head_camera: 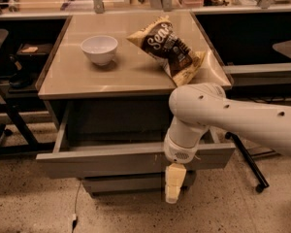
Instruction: Open top drawer
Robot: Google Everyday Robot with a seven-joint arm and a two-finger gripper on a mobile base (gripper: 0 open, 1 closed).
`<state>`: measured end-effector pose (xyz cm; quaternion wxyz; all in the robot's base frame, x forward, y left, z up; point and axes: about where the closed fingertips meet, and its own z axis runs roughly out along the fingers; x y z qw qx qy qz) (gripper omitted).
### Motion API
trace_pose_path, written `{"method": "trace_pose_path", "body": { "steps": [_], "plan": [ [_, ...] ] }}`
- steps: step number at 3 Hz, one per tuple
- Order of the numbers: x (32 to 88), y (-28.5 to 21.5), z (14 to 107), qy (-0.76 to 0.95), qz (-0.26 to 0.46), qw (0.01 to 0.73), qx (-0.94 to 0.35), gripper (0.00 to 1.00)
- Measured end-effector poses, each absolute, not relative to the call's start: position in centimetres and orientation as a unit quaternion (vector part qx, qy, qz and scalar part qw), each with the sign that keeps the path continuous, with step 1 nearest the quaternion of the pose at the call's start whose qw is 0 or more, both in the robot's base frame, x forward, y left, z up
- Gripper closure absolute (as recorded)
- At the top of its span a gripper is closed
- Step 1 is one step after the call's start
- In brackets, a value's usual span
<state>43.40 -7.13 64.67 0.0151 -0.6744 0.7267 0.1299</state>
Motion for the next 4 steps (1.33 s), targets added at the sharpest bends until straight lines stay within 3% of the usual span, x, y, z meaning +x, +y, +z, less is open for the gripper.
{"method": "trace_pose_path", "body": {
  "steps": [1,4],
  "plan": [
    [43.4,-7.1,64.7,0.727,0.13,0.015,-0.674,0.0],
    [34.8,-8.2,66.7,0.73,0.168,-0.005,-0.663,0.0]
  ]
}}
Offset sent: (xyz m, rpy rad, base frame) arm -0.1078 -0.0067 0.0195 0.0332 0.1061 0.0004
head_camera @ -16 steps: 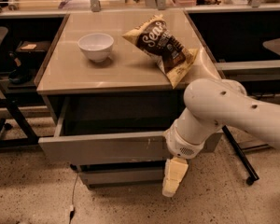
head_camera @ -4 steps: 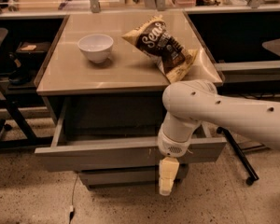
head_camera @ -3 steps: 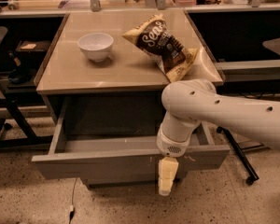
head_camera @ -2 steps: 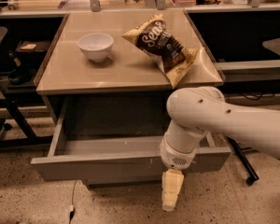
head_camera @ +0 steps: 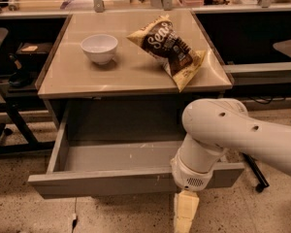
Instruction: Open top drawer
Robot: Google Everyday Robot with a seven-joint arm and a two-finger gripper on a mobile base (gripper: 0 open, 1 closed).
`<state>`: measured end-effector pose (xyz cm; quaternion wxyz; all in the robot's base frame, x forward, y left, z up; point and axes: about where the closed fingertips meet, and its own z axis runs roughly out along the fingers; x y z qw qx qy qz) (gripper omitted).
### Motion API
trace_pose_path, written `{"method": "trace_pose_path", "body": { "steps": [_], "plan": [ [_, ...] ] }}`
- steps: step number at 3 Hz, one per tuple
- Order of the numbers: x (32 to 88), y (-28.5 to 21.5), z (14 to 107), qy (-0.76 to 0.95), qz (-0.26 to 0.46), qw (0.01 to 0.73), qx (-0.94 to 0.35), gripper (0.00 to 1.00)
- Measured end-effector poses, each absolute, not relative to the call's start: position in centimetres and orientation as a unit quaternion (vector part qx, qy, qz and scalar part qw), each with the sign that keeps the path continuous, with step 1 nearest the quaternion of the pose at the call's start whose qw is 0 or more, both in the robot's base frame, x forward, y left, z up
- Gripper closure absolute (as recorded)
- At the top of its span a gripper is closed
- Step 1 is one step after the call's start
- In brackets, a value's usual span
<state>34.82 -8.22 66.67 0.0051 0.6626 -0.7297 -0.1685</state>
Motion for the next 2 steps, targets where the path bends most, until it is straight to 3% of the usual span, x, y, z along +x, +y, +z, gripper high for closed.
{"method": "trace_pose_path", "body": {
  "steps": [2],
  "plan": [
    [32.3,-9.4,67.6,-0.746,-0.179,0.005,0.642,0.0]
  ]
}}
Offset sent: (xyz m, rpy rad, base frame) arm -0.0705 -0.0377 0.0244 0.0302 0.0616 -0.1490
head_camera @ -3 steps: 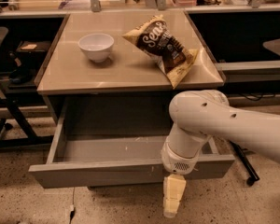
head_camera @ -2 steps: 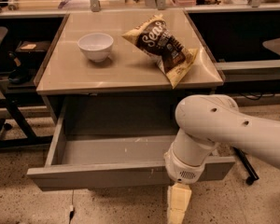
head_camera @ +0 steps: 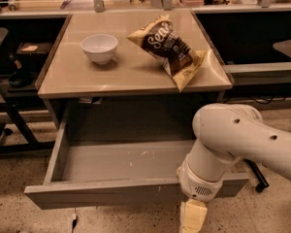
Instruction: Open top drawer
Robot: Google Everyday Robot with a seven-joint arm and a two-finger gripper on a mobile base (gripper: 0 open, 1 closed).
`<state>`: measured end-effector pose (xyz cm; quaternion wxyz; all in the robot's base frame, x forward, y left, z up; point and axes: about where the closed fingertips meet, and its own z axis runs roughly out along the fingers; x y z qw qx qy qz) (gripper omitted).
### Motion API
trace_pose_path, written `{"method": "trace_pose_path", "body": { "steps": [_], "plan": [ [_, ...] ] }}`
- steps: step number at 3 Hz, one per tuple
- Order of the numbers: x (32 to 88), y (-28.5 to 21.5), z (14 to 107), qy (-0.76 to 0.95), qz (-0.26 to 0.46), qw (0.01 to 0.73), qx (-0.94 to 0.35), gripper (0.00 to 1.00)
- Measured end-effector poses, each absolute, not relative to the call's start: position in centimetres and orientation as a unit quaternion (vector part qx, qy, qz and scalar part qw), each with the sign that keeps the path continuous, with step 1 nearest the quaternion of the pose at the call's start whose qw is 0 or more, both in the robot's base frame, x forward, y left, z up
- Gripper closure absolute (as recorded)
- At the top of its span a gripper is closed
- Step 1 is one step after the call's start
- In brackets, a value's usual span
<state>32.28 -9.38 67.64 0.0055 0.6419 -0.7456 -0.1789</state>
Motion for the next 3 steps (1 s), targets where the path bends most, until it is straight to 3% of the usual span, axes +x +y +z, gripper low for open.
{"method": "trace_pose_path", "body": {
  "steps": [2,3],
  "plan": [
    [33.7,-12.1,70.1,-0.767,-0.187,-0.028,0.613,0.0],
    [34.7,-19.1,76.6,-0.815,-0.152,-0.07,0.555,0.0]
  ]
}}
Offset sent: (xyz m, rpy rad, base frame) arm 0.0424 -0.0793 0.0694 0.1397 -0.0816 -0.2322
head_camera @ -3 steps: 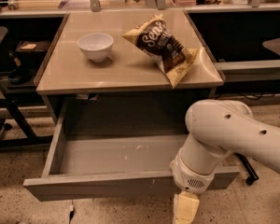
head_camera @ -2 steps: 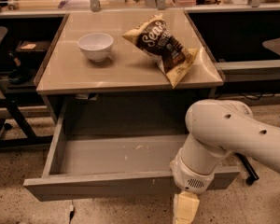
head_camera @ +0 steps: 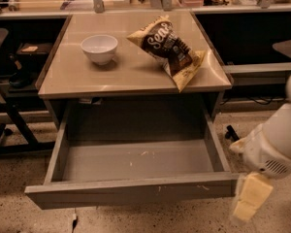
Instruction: Open top drawer
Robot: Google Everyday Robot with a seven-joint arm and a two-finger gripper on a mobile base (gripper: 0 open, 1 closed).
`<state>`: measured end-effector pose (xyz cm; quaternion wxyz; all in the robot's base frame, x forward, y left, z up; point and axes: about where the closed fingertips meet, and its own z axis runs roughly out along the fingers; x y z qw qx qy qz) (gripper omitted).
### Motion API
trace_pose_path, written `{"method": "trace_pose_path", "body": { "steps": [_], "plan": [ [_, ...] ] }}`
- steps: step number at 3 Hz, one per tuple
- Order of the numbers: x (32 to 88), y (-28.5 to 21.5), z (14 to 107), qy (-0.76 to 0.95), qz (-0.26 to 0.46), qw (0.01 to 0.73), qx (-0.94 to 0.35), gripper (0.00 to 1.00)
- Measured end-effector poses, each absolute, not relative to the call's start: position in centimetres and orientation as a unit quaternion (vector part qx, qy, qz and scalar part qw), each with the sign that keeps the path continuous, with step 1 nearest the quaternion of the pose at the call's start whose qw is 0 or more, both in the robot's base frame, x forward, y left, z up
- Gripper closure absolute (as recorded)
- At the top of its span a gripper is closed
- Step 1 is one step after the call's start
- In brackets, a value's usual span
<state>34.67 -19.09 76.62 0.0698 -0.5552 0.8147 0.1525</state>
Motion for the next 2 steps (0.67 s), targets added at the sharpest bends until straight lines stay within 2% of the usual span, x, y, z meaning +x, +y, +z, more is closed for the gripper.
{"method": "trace_pose_path", "body": {
  "steps": [1,2],
  "plan": [
    [33.1,-27.3,85.1,0.868,0.089,0.104,-0.477,0.0],
    [33.9,-28.4,87.3,0.871,0.074,0.124,-0.47,0.0]
  ]
}}
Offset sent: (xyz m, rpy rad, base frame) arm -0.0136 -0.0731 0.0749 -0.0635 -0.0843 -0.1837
